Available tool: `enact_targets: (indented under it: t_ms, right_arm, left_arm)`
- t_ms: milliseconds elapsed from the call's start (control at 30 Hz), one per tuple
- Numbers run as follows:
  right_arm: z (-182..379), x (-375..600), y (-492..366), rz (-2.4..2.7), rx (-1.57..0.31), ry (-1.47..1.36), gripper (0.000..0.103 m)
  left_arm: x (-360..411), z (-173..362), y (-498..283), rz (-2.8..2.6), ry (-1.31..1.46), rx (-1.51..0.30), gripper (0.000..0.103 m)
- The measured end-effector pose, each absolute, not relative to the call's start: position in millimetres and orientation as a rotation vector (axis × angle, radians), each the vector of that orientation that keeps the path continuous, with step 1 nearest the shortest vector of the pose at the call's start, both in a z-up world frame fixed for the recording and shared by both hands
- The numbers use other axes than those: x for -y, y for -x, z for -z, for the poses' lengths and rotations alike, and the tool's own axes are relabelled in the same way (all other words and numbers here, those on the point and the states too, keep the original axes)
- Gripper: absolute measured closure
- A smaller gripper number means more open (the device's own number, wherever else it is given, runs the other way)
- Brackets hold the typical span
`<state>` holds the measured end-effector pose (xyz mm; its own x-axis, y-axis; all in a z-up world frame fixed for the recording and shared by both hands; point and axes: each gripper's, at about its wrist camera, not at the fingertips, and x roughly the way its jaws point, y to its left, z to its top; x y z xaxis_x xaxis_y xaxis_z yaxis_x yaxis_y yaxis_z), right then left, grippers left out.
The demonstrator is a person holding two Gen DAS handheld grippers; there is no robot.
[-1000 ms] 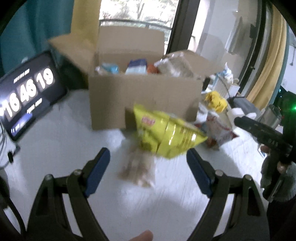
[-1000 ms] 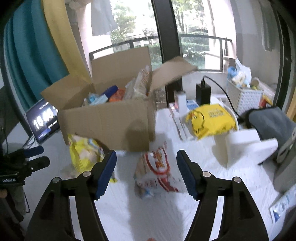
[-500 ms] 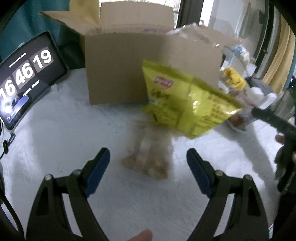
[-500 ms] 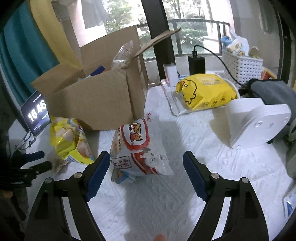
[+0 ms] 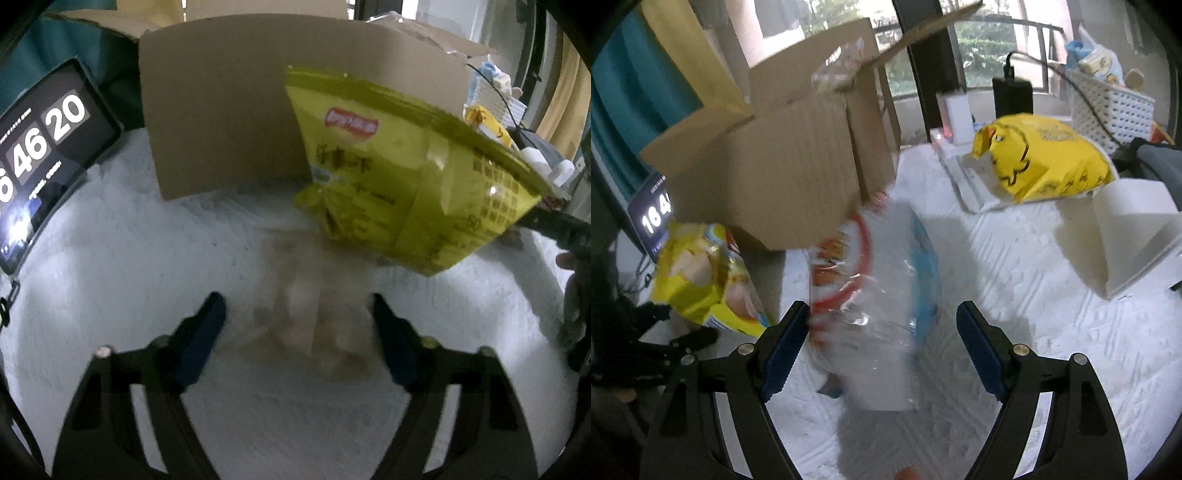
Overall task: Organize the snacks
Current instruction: 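Grasp the clear cookie bag with the left gripper while the right grasps the red-white bag, then carry the cookie bag and red-white bag over the box with both grippers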
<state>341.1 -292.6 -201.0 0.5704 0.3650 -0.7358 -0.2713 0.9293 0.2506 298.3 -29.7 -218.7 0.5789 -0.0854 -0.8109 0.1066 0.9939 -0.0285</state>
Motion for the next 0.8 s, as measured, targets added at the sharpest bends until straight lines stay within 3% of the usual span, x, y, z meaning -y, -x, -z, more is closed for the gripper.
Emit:
enact_targets:
  t_ms: [67, 133, 800]
  right_arm:
    - [205.4, 291.5, -340.5, -0.367, -0.904, -0.106, 0.021]
    - [203.8, 291.1, -337.6, -0.366, -0.898, -0.099, 0.04]
    - [144.2, 256.8, -281.2, -0.347, -0.785, -0.029, 0.043]
  left_arm:
    - [25.5, 217.8, -297.6, 0.124, -0.004, -0.944, 0.031]
    - [22.5, 217.2, -295.1, 0.127, -0.002, -0.937, 0.032]
    - [-24.4, 180.2, -224.7, 0.136, 0.077, -0.821, 0.034]
